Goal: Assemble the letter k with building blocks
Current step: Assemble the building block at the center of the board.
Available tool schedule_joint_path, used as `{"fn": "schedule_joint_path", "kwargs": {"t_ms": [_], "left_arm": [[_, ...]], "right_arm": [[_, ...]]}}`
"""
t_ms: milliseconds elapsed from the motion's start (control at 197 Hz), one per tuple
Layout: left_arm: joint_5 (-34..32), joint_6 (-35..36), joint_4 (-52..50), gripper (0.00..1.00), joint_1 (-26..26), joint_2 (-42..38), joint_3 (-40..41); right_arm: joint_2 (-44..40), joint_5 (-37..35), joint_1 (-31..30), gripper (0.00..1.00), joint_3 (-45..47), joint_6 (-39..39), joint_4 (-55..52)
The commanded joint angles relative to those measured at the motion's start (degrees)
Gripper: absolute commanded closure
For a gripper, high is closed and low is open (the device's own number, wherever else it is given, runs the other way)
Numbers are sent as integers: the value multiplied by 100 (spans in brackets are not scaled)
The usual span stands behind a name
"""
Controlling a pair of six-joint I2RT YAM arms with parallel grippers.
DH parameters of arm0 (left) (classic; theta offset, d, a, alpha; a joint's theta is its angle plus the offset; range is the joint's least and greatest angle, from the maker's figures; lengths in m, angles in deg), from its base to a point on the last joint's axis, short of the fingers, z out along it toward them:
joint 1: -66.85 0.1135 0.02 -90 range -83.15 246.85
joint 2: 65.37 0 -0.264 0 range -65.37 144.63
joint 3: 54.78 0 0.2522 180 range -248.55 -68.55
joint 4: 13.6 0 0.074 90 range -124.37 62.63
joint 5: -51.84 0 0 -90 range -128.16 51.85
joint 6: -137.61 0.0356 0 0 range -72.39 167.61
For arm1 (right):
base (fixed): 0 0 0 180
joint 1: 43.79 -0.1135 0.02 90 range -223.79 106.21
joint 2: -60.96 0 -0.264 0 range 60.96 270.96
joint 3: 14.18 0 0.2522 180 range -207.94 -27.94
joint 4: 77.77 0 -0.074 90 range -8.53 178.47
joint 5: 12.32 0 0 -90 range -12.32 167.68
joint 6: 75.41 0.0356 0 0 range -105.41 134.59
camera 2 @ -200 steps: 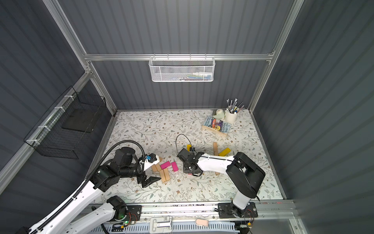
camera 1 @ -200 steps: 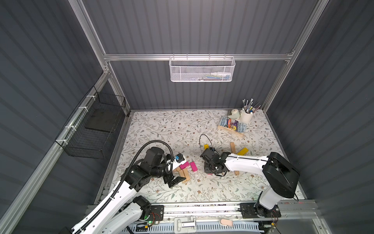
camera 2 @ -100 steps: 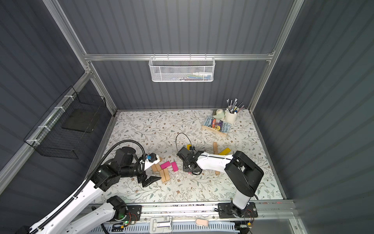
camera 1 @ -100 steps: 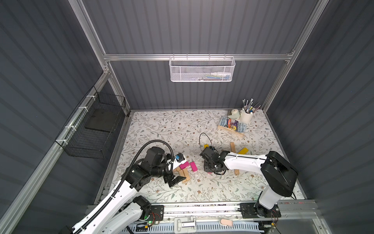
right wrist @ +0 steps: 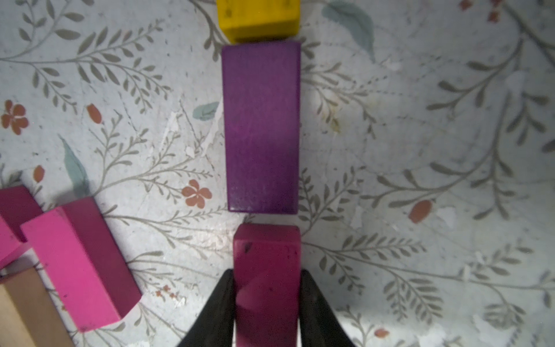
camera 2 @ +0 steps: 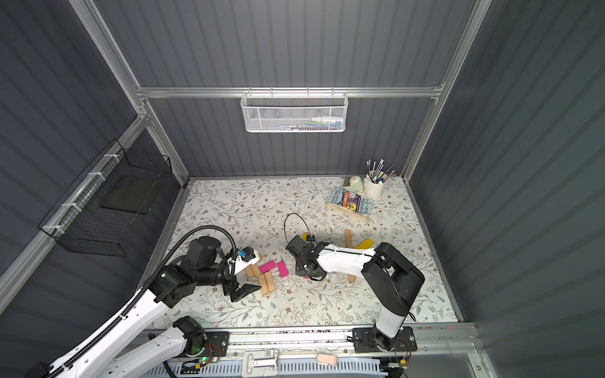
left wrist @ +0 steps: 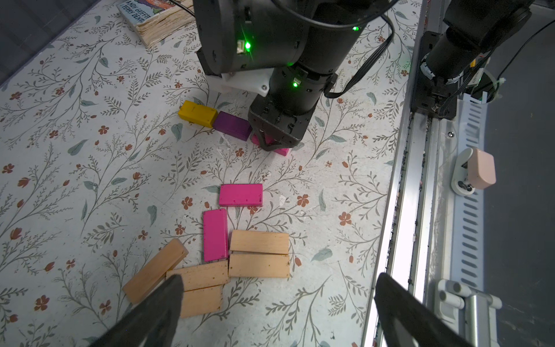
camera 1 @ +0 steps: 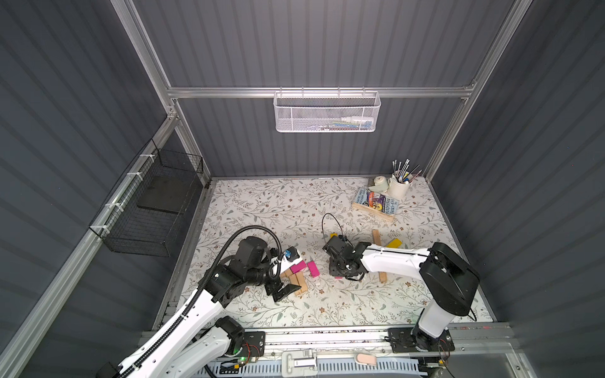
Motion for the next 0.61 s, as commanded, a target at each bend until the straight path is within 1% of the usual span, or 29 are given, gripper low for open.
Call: {"fn": "schedule_joint_path", "kwargs": {"t_ms": [0, 604], "left_arm": [[-11, 25, 5, 1, 6, 37, 18], [-19, 37, 31, 0, 1, 127, 13]], "right_arm": [[152, -17, 36, 65, -128, 27, -101], [226, 19, 124, 64, -122, 62, -90]]}}
